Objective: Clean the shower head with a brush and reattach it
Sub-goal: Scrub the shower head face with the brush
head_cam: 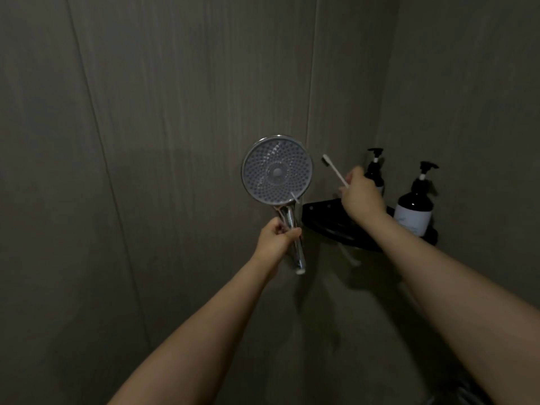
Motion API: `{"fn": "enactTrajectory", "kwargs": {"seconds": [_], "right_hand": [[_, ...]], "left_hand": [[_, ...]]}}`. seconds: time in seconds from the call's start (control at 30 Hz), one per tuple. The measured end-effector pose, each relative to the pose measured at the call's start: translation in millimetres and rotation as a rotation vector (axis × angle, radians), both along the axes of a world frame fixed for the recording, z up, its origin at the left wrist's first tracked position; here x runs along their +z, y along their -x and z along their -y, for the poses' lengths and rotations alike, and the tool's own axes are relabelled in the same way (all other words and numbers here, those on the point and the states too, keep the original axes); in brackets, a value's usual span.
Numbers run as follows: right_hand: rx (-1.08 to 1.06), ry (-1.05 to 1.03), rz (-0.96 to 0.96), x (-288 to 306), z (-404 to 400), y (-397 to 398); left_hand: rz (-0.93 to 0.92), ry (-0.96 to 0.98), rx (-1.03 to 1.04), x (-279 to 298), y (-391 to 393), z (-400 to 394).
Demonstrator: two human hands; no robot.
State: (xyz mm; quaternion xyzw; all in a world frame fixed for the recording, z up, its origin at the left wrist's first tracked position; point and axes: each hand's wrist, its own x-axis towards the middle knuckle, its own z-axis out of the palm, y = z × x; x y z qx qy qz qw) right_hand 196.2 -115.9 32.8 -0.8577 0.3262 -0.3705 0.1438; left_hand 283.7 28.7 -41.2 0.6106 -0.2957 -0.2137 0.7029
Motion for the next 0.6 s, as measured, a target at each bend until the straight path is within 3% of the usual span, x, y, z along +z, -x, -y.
{"fn": "enactTrajectory", "kwargs": {"seconds": [0.1, 0.2, 0.4, 0.6], "right_hand": [[0.048, -0.027, 0.247, 9.7, -38.0, 28.8], [-0.034, -0.003, 0.337, 14.1, -78.8, 57.8], [-0.123, -0.017, 0.160, -2.7, -135.3, 109.4], [-0.209, 0.060, -0.161, -8.6, -169.1, 147.2]], "left_hand": [[-0.063, 0.078, -0.082, 5.1, 13.0, -19.5], [-0.126, 0.112, -0.208, 1.0, 29.4, -39.1], [-0.286, 0.052, -0.349, -24.0, 70.8, -67.5], [-0.108, -0.067, -0.417, -35.3, 116.1, -78.7]]}}
